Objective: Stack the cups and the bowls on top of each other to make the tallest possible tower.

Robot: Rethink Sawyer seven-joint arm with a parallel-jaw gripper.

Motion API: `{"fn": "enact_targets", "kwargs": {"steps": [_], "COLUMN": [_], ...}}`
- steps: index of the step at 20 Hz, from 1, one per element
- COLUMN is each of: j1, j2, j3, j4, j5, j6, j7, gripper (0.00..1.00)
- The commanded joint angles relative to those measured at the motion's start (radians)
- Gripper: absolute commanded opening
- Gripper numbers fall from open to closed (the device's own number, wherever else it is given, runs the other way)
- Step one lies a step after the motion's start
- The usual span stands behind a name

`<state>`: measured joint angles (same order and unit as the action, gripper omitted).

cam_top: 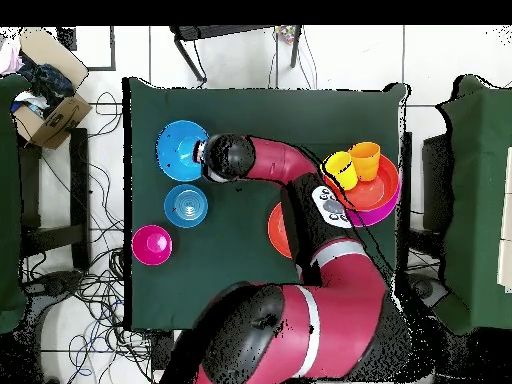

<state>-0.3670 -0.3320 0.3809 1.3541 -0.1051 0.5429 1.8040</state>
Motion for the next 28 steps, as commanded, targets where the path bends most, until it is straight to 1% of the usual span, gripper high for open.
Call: {"fn": "enact_targets", "kwargs": {"steps": [1,3,4,7,11,15,17,20,23,25,27,28], "j1": [-0.055,-0.095,-0.119,-0.191,-0.285,-0.371,-0.41,-0.474,-0.538,-0.579,-0.625,-0.655], "j2": [-0.095,-0.138,-0.158,-0.218,-0.267,-0.29,-0.289,-0.267,-0.241,-0.23,-0.205,-0.186], "j3": [0.066,0.112,0.14,0.223,0.312,0.43,0.488,0.566,0.618,0.655,0.692,0.711], "j4": [0.079,0.118,0.136,0.206,0.275,0.288,0.278,0.267,0.268,0.265,0.259,0.263], "j5": [-0.073,-0.059,-0.047,-0.039,-0.05,-0.052,-0.076,-0.11,-0.135,-0.158,-0.19,-0.211], "j6": [0.014,0.009,0.027,0.058,0.108,0.154,0.185,0.235,0.282,0.308,0.315,0.32], "j7": [-0.103,-0.122,-0.14,-0.198,-0.258,-0.319,-0.387,-0.481,-0.537,-0.594,-0.669,-0.726], "gripper": [0.0,0.0,0.0,0.0,0.0,0.0,0.0,0.0,0.0,0.0,0.0,0.0]}}
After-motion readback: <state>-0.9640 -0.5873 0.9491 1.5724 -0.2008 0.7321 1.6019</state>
